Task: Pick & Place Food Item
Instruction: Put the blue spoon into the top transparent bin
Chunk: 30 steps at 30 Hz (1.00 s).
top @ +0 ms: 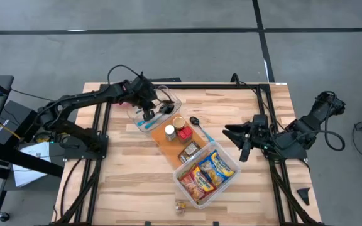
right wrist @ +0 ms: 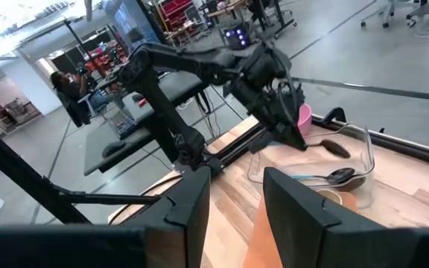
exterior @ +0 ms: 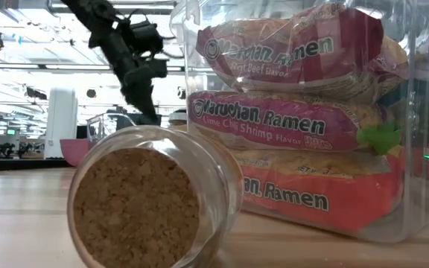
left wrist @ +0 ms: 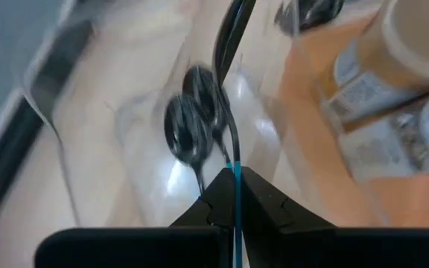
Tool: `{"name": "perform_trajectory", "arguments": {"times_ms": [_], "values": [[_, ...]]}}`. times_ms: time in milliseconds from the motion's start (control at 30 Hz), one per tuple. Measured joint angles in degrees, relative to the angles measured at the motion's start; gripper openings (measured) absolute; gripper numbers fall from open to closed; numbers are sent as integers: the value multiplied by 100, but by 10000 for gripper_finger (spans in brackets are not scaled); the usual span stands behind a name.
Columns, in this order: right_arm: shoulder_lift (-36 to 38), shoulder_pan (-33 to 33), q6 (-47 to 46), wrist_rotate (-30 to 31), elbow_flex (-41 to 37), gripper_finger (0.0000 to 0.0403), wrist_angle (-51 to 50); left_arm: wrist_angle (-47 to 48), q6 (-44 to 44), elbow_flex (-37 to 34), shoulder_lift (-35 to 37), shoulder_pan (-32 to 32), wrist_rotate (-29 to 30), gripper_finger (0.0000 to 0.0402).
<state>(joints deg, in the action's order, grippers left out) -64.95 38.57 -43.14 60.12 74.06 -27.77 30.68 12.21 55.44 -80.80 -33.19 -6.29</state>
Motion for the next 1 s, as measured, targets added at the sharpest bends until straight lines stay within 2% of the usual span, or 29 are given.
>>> {"name": "perform_trajectory", "arguments": {"times_ms": [233, 400, 733, 1000], "values": [[0, -66, -45, 17, 0, 123, 2, -1015, -68, -904, 20, 0, -6, 3], [-2, -173, -46, 17, 0, 123, 22, -1509, -231, -1238, 20, 0, -8, 3], [0, -379, 5, 1, 0, 123, -2, -1910, -223, -1331, -17, -68, 86, 3], [0, -460, 176, -5, 2, 123, -9, -2248, -574, -1328, -793, -63, 119, 3]]}}
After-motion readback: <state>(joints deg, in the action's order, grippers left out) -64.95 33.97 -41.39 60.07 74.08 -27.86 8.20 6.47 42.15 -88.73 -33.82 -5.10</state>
